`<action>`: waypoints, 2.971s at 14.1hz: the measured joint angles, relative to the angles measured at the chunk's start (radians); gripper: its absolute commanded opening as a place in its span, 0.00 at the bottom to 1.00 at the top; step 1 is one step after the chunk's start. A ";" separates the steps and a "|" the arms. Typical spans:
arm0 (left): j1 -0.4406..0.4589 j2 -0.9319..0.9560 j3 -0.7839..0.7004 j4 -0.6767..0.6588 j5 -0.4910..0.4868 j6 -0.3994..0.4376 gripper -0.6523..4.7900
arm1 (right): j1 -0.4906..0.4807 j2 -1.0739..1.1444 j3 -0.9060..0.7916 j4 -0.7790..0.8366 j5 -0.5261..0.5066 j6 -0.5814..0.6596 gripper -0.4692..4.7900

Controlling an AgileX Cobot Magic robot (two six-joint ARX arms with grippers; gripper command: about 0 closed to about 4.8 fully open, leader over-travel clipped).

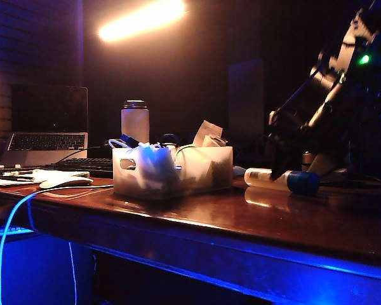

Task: Pick up the liquid glue and place it into the translucent box.

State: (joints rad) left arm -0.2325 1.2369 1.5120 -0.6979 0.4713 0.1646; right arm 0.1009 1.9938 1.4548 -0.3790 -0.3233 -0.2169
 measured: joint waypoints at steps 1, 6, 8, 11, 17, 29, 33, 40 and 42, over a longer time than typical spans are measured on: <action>0.000 0.000 0.000 -0.002 0.000 0.000 0.11 | -0.001 -0.016 0.000 0.049 0.027 0.002 1.00; 0.000 0.000 0.000 -0.002 0.000 0.000 0.11 | 0.024 -0.019 0.006 0.161 0.027 -0.014 1.00; 0.000 0.000 0.000 -0.002 0.000 0.000 0.11 | 0.027 -0.005 0.014 0.161 0.014 -0.063 1.00; 0.000 0.000 0.000 -0.022 0.000 0.000 0.11 | 0.026 0.055 0.079 0.125 0.017 -0.069 1.00; 0.000 0.000 0.000 -0.032 0.000 0.000 0.11 | 0.025 0.156 0.162 0.017 0.036 -0.075 1.00; 0.000 0.000 0.000 -0.031 0.000 0.000 0.11 | 0.026 0.145 0.163 -0.020 0.062 -0.073 0.54; 0.000 0.000 0.000 -0.032 0.000 0.000 0.11 | 0.026 0.117 0.163 -0.007 0.064 -0.072 0.46; 0.000 0.000 0.000 -0.032 0.000 0.000 0.11 | 0.026 0.118 0.163 0.023 0.066 -0.072 0.46; 0.000 0.000 0.000 -0.032 0.000 0.000 0.11 | 0.026 0.108 0.163 0.001 0.066 -0.072 0.46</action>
State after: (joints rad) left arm -0.2325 1.2373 1.5124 -0.7296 0.4717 0.1646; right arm 0.1265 2.1014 1.6176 -0.3782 -0.2569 -0.2890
